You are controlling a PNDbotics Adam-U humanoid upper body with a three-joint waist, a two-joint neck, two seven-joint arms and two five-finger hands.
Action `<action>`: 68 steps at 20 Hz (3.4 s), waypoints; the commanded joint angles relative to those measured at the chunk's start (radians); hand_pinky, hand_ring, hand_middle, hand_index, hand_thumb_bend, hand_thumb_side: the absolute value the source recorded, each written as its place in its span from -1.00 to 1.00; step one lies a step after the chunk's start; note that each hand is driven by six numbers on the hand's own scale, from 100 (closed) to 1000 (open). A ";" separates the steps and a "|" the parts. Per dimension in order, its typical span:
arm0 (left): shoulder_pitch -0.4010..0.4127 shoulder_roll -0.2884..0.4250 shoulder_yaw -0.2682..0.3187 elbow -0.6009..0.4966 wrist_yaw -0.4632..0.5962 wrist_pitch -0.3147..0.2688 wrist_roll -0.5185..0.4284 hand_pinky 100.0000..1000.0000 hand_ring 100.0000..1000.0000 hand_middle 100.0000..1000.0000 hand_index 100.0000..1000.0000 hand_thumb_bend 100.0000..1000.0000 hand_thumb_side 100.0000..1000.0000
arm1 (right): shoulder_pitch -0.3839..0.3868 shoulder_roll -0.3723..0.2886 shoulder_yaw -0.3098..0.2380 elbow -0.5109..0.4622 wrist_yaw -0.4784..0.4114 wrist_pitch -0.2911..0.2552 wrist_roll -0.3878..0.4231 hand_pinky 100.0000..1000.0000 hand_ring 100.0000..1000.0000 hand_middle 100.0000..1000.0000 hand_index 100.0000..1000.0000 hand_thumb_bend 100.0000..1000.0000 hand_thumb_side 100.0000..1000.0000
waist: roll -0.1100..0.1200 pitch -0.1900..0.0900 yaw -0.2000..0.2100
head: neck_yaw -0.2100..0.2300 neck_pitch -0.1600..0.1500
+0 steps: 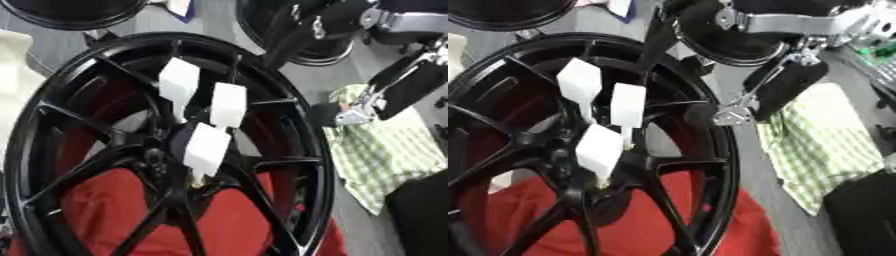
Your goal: Pull the pin out of the wheel hub.
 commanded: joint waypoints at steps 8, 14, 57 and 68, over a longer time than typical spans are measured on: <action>-0.010 0.009 0.000 -0.015 0.006 0.002 -0.004 0.31 0.03 -0.02 0.26 -1.00 0.65 | -0.030 0.016 0.016 -0.009 0.035 0.145 0.007 0.55 0.48 0.36 0.56 -0.35 -0.73 | 0.003 -0.025 0.005 | -0.007 -0.015; -0.013 0.007 -0.001 -0.015 0.007 0.002 -0.005 0.31 0.03 -0.03 0.26 -1.00 0.65 | -0.023 0.027 0.029 -0.009 0.093 0.344 -0.043 0.58 0.56 0.42 0.58 -0.31 -0.55 | -0.003 -0.022 0.010 | -0.005 -0.012; -0.028 0.009 -0.003 -0.015 0.021 0.010 -0.005 0.31 0.04 -0.03 0.26 -1.00 0.64 | -0.023 0.116 0.073 -0.009 -0.073 0.863 -0.082 0.66 0.79 0.48 0.67 -0.51 0.07 | -0.010 -0.039 -0.014 | 0.012 0.102; 0.057 0.015 0.019 -0.015 0.019 0.022 0.020 0.31 0.04 -0.02 0.26 -1.00 0.63 | -0.061 0.307 0.027 -0.009 -0.011 0.833 -0.056 0.67 0.79 0.46 0.66 -0.50 -0.24 | 0.003 -0.125 -0.097 | 0.053 0.077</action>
